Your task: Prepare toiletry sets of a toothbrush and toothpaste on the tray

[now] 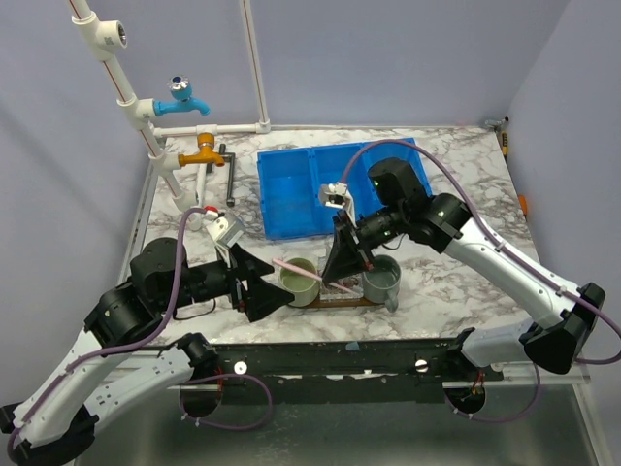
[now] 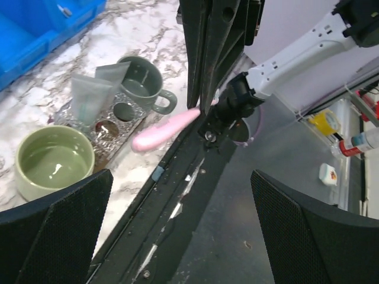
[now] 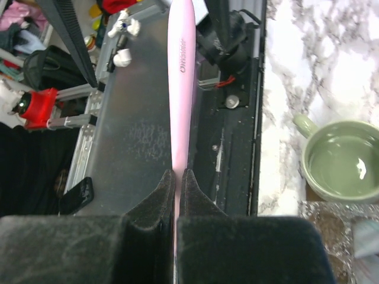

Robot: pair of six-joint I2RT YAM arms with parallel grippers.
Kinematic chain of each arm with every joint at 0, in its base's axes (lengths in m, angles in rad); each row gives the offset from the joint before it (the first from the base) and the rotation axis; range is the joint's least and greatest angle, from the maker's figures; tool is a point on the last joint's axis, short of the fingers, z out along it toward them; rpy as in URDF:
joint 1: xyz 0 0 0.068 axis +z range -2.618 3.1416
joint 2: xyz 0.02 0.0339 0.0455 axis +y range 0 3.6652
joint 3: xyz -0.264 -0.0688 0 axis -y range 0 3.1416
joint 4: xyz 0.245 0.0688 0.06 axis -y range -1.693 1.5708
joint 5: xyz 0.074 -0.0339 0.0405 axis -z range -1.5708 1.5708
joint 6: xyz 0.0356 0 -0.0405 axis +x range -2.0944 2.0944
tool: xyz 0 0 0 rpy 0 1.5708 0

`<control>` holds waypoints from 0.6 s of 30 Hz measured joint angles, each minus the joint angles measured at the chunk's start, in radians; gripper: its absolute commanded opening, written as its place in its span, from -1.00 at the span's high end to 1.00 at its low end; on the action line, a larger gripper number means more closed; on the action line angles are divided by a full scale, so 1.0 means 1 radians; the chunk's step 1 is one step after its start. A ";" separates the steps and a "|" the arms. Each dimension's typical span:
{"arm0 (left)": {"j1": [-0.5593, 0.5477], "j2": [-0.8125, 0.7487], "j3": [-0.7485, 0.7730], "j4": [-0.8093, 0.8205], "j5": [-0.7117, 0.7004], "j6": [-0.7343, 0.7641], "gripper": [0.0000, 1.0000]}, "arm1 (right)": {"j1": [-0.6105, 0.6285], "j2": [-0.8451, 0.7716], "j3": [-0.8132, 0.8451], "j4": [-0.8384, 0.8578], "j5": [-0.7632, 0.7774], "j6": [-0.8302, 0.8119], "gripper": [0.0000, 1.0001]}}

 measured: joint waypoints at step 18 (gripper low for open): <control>0.001 0.023 0.021 0.066 0.237 -0.074 -0.64 | 0.113 0.000 0.051 -0.043 -0.054 -0.044 0.99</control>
